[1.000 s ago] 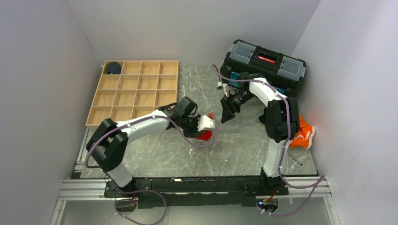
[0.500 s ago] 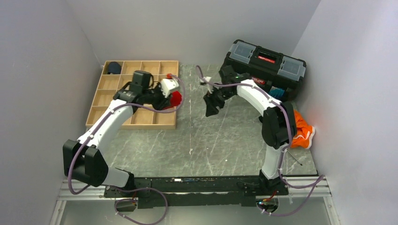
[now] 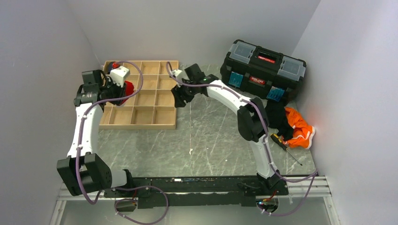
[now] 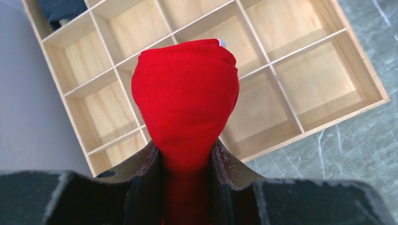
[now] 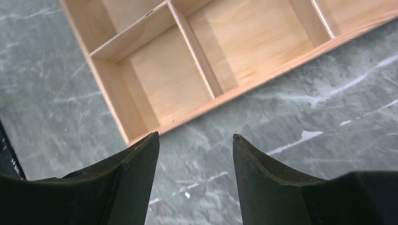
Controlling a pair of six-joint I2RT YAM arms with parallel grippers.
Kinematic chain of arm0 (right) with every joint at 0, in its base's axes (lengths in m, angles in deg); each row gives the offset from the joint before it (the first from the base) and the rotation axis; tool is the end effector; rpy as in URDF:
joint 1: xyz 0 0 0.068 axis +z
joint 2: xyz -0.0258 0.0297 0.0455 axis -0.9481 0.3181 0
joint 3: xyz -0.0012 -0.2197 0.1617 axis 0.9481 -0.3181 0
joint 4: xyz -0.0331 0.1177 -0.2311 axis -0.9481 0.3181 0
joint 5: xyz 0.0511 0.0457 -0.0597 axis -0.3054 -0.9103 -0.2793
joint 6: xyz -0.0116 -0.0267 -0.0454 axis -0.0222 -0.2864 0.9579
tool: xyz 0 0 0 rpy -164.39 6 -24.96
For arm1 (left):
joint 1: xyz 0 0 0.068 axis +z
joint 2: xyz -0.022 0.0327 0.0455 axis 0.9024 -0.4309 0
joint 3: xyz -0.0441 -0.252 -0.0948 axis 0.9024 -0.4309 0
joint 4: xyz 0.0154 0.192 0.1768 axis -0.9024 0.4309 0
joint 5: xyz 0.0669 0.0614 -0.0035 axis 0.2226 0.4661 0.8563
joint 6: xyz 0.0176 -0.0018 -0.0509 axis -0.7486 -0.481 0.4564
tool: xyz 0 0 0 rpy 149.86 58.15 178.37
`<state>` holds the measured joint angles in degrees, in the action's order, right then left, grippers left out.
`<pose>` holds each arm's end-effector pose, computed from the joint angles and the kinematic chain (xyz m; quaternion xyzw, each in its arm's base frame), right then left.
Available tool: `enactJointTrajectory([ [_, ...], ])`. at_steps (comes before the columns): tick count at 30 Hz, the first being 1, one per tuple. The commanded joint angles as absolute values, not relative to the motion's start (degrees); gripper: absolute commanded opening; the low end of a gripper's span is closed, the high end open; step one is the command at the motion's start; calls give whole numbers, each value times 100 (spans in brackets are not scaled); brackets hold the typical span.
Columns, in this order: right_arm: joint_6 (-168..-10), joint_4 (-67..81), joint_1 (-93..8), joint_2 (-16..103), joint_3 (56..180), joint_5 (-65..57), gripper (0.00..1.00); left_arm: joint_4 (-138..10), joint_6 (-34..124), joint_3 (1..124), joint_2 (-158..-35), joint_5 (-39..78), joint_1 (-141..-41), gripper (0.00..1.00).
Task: Roll the underwear
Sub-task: Move the storage box to the center of the board.
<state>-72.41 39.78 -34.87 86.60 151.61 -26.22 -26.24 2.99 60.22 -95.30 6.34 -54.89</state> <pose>0.3831 0.3068 0.2469 -0.4403 0.7937 0.3164 0.2758 0.2775 0.0337 0.3402 0.2365 0.8617 -0.0185 0.4485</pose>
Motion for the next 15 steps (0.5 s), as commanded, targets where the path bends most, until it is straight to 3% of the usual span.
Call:
enactJointTrajectory([
  [1,-8030,3758,-3229,9177,15728,-1704,62,-2370,378,6336,-9320,331,-5085,0],
  [9,-8513,3591,-3134,9601,15697,-1720,64,-2411,333,6227,-9236,147,-4873,0],
  [15,-8594,3603,-3034,9773,15541,-1473,58,-2657,280,6155,-9353,152,-4857,0],
])
